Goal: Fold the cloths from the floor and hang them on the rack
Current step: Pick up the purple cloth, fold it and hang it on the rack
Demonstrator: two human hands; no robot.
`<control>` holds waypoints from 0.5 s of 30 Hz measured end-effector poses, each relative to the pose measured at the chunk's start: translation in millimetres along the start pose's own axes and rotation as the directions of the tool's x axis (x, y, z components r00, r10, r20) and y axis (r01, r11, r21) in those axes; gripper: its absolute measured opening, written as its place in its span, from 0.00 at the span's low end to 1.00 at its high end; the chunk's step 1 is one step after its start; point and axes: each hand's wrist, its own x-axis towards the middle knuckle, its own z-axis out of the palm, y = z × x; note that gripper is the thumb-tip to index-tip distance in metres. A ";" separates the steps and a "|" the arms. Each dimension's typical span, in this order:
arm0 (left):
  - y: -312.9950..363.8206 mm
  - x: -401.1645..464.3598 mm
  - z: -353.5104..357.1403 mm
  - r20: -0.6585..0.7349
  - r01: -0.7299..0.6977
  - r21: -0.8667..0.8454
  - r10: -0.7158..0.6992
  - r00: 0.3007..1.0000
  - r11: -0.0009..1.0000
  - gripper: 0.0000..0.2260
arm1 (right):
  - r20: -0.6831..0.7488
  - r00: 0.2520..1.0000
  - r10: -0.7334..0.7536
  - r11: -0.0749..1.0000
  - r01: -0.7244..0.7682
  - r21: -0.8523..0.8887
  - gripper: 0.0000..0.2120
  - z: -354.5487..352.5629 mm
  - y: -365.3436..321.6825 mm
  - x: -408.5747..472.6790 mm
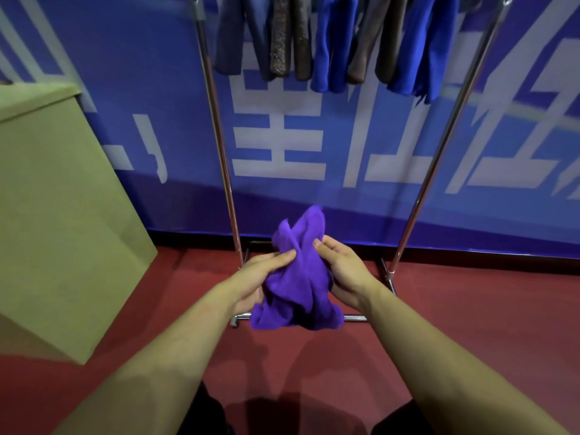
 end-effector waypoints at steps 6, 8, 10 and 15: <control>-1.2 -0.3 6.9 0.061 0.172 -0.092 -0.167 0.984 0.981 0.21 | 0.020 0.996 0.086 0.993 -0.087 0.076 0.13 -5.4 -5.9 0.2; -1.1 0.5 10.3 0.043 0.172 -0.068 -0.170 0.985 0.983 0.24 | -0.019 0.995 0.093 0.992 -0.091 0.092 0.13 -7.2 -8.0 1.1; -2.9 7.7 7.9 0.008 0.112 -0.070 -0.112 0.994 0.991 0.23 | -0.085 0.994 0.069 0.996 -0.064 0.058 0.14 -10.9 -7.5 6.5; -14.4 28.2 -15.6 -0.361 -0.043 0.143 0.093 0.928 0.989 0.19 | -0.309 0.943 -0.126 0.963 0.042 -0.265 0.11 -32.7 -5.0 18.0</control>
